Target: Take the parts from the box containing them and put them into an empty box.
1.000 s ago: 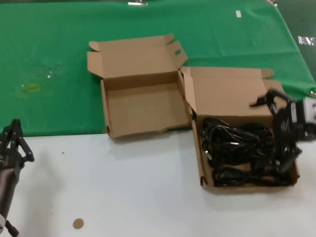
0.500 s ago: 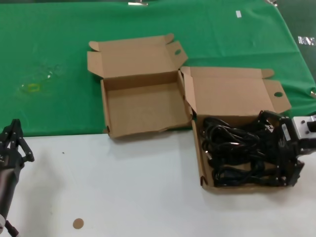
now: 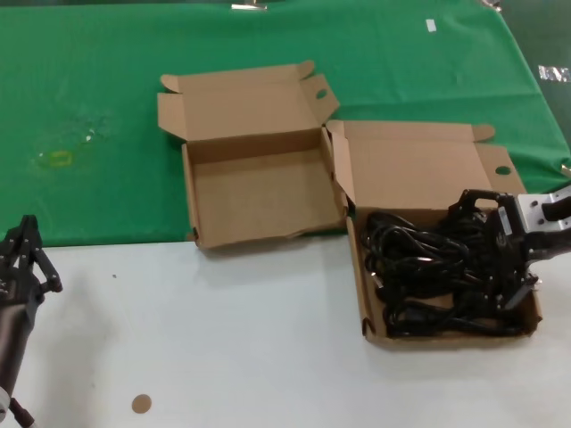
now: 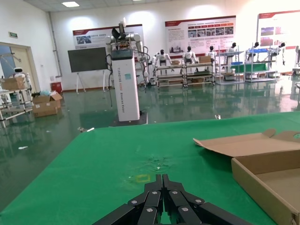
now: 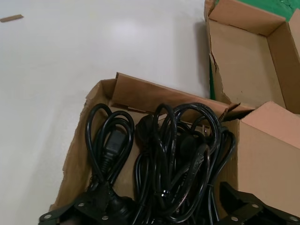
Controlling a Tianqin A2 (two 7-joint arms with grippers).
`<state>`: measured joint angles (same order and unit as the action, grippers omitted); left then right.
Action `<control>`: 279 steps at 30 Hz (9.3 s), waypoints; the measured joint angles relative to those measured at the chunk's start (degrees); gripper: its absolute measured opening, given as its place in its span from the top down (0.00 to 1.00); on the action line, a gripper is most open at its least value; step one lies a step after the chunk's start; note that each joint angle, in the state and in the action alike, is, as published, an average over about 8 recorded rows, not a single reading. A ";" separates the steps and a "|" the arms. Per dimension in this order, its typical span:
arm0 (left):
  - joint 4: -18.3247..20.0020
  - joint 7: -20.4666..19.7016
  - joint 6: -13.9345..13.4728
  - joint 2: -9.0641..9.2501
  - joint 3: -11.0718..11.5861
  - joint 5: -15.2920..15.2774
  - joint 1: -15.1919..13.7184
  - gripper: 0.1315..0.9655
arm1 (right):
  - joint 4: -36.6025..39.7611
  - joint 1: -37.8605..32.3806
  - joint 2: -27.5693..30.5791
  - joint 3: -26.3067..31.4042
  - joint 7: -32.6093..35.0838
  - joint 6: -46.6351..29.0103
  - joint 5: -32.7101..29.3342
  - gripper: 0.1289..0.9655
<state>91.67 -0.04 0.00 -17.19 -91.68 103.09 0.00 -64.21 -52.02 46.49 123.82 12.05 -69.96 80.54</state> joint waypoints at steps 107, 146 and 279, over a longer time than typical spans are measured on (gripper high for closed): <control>0.00 0.03 0.00 0.00 0.00 0.02 0.00 0.98 | 38.62 -19.12 -39.69 1.13 12.24 23.43 -6.93 0.87; 0.00 0.03 0.00 0.00 0.00 0.02 0.00 0.98 | 27.82 -17.18 -35.62 0.95 5.78 21.71 -7.97 0.26; 0.00 0.04 0.00 0.00 0.00 0.04 0.00 0.00 | -25.60 49.69 -29.51 -31.04 -11.45 68.34 21.56 0.00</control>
<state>91.67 0.00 0.00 -17.19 -91.67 103.13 0.00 -89.81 -2.33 16.98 92.79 0.60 -1.62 102.10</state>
